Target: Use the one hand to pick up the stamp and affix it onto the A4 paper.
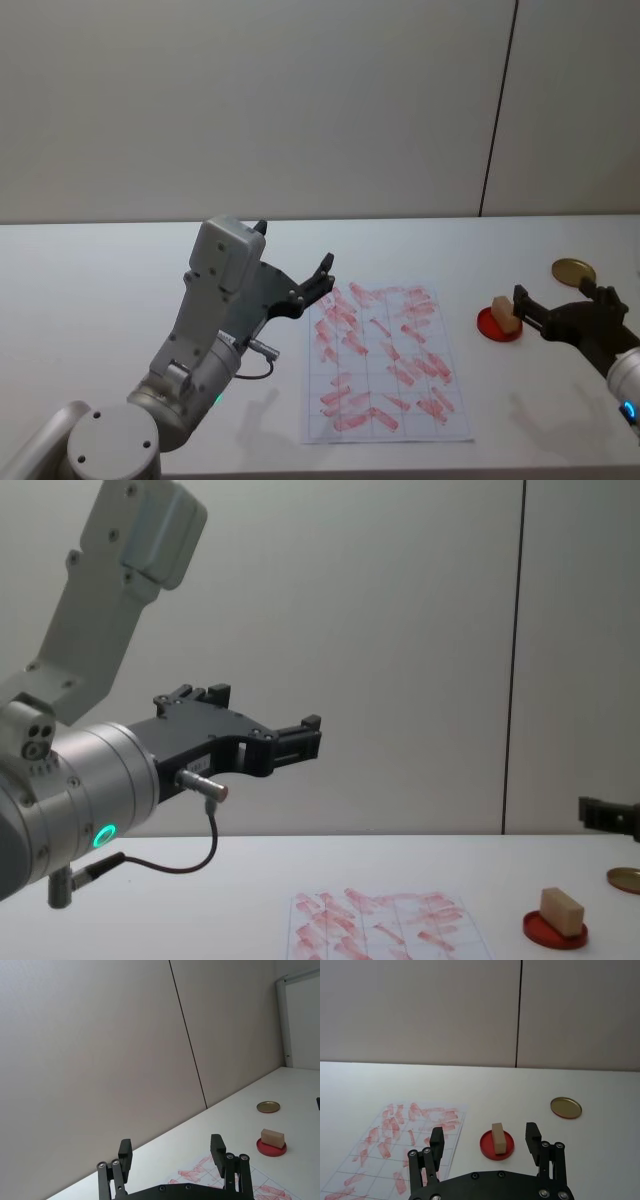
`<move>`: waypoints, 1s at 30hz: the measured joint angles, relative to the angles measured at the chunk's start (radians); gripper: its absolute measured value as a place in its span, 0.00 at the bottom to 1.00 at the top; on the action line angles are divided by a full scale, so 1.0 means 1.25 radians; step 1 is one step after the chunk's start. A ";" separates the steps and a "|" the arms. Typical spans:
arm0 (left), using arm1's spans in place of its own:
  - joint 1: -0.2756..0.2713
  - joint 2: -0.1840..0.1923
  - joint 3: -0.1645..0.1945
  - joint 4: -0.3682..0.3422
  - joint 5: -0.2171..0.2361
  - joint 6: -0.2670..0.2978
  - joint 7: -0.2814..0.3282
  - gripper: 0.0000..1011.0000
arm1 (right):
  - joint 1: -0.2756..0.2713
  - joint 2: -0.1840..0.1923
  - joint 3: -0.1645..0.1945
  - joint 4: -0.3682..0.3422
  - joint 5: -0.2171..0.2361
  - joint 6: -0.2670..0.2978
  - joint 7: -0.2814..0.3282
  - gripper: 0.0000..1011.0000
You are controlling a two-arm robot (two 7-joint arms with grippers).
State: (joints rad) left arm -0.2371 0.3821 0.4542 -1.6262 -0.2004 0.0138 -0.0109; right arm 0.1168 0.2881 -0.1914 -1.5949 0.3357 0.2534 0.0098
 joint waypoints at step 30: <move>0.000 0.000 0.000 0.000 0.000 0.000 0.000 0.98 | 0.211 -0.053 0.002 0.314 -0.032 0.083 0.067 0.99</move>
State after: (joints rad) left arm -0.2371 0.3821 0.4542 -1.6262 -0.2004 0.0138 -0.0109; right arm 0.3809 0.2219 -0.1886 -1.2028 0.2953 0.3565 0.0931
